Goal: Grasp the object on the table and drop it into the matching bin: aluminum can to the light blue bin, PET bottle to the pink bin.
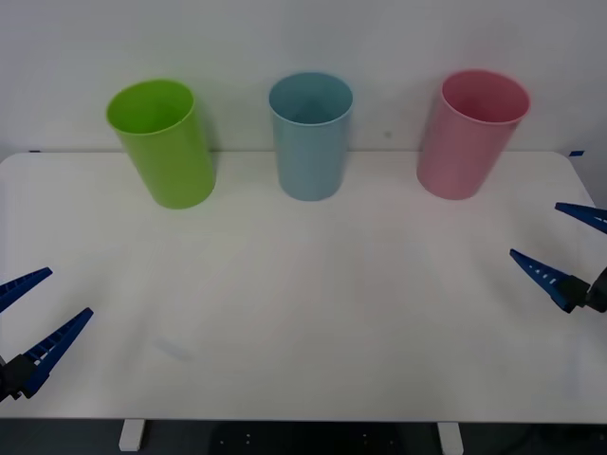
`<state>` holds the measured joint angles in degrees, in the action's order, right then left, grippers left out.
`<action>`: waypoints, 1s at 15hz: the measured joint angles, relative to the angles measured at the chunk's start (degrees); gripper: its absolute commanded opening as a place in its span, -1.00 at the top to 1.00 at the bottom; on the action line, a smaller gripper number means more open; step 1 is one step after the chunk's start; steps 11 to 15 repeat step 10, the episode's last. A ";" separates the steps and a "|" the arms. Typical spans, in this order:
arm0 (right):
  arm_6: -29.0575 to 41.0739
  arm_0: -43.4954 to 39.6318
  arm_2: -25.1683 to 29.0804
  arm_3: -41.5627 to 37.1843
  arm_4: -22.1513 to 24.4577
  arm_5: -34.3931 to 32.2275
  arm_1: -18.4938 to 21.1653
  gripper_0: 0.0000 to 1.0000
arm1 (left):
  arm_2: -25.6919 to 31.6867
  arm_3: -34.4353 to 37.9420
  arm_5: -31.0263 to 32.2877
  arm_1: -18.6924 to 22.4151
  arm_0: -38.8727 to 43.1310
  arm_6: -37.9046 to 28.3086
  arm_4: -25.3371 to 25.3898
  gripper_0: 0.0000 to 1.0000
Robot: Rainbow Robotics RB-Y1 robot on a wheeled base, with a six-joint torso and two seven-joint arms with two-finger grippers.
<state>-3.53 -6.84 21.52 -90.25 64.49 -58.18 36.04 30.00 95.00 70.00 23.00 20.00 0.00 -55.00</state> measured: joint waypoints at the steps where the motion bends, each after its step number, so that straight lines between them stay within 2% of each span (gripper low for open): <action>1: 0.42 -1.46 0.27 -1.10 -0.66 -0.01 -0.15 -1.00 | 0.00 0.00 0.00 0.00 0.00 0.00 0.00 -1.00; 5: 1.76 -4.40 0.74 -3.35 -2.06 -0.02 -0.17 -1.00 | 0.00 0.00 0.00 0.00 0.00 0.00 0.00 -1.00; 15: 2.64 -5.29 0.81 -3.62 -2.61 -0.02 -0.26 -1.00 | 0.00 0.00 0.00 0.00 0.00 0.00 0.00 -1.00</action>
